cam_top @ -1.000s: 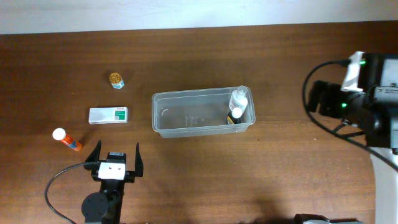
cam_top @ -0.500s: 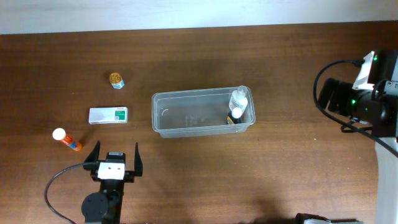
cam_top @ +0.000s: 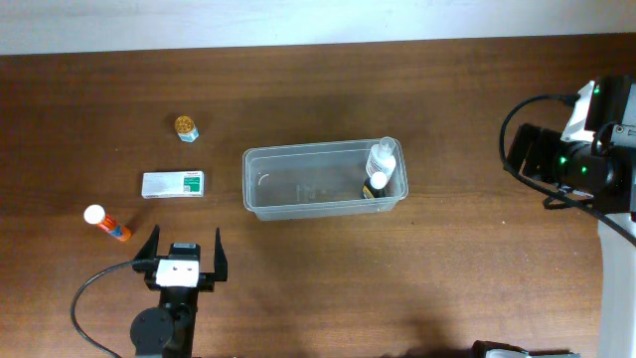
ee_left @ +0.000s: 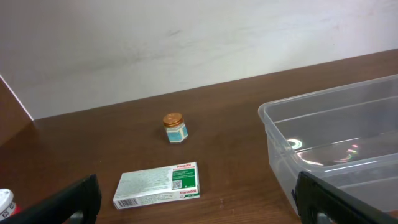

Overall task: Pack container
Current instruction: 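Open the right gripper and retract it to the right, then move the left gripper over the Tiger Balm jar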

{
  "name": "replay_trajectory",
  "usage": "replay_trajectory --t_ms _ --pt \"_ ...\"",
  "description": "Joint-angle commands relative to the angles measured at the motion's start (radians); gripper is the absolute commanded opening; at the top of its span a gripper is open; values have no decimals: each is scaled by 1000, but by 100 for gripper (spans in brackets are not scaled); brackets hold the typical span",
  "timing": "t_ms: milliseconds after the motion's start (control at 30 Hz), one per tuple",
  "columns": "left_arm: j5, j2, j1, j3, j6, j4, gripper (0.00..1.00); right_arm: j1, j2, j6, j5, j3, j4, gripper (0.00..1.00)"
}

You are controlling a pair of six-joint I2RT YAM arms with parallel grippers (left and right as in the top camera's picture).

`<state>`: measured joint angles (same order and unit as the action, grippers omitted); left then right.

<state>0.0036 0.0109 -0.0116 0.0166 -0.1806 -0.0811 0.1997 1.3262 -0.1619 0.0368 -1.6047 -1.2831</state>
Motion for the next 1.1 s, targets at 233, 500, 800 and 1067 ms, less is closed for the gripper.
replay_trajectory --t_ms 233,500,800,1067 --pt "256 -5 5 10 50 96 99 8 5 -12 -2 -17 0 98" --pt "329 168 6 288 138 -19 100 8 5 -12 -2 -17 0 98" --pt "483 707 -12 925 -54 -523 99 8 5 -12 -2 -17 0 98" --pt "480 1149 -12 1484 -128 -1055 99 8 5 -12 -2 -17 0 98"
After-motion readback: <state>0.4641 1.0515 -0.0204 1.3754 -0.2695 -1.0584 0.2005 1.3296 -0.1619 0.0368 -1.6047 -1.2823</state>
